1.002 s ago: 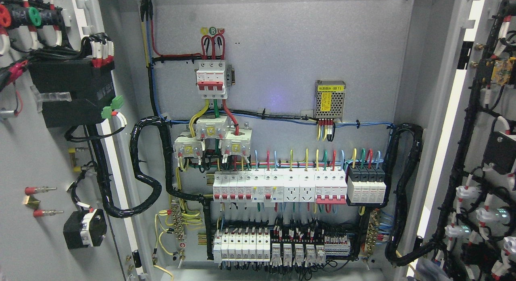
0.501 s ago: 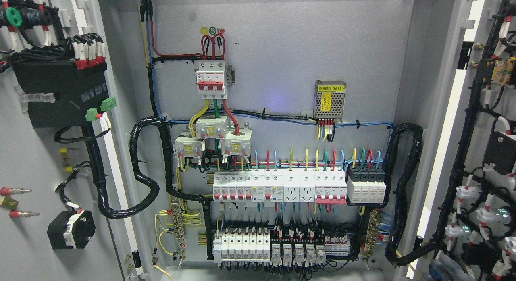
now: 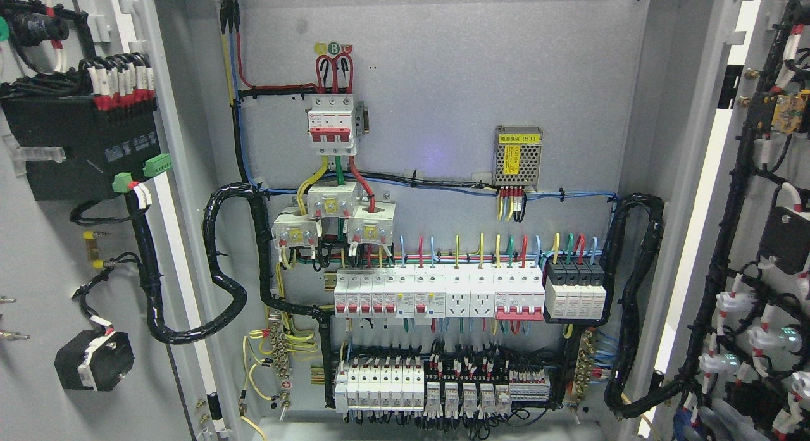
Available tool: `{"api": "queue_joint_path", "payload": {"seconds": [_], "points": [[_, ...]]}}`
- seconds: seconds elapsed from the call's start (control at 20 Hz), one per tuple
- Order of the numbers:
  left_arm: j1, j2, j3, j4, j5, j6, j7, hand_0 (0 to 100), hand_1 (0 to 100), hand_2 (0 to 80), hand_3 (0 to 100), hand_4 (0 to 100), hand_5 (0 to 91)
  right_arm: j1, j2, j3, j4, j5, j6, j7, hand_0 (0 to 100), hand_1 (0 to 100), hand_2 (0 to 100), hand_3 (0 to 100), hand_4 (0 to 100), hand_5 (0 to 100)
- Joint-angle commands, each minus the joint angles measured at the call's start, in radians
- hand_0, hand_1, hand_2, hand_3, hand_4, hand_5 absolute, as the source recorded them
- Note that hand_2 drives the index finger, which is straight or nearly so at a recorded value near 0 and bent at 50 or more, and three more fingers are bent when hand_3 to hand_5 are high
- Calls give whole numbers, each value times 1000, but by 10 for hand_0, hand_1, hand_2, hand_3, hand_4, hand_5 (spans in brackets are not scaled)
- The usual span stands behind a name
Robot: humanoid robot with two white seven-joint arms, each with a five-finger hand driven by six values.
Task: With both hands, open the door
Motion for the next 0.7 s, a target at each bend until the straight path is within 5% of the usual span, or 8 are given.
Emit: {"api": "queue_joint_path", "payload": {"seconds": [0.0,0.65], "points": [[-30,71,110,69,62,-554,1,0,0,0,0,0,0,17,7,-50,0,-2,0,-18,382,0,0,0,0,0],[-146,195,149,275,128,-447,1,0,0,0,0,0,0,43,32,-87,2,-2,-1,-29,382,0,0,0,0,0]]}}
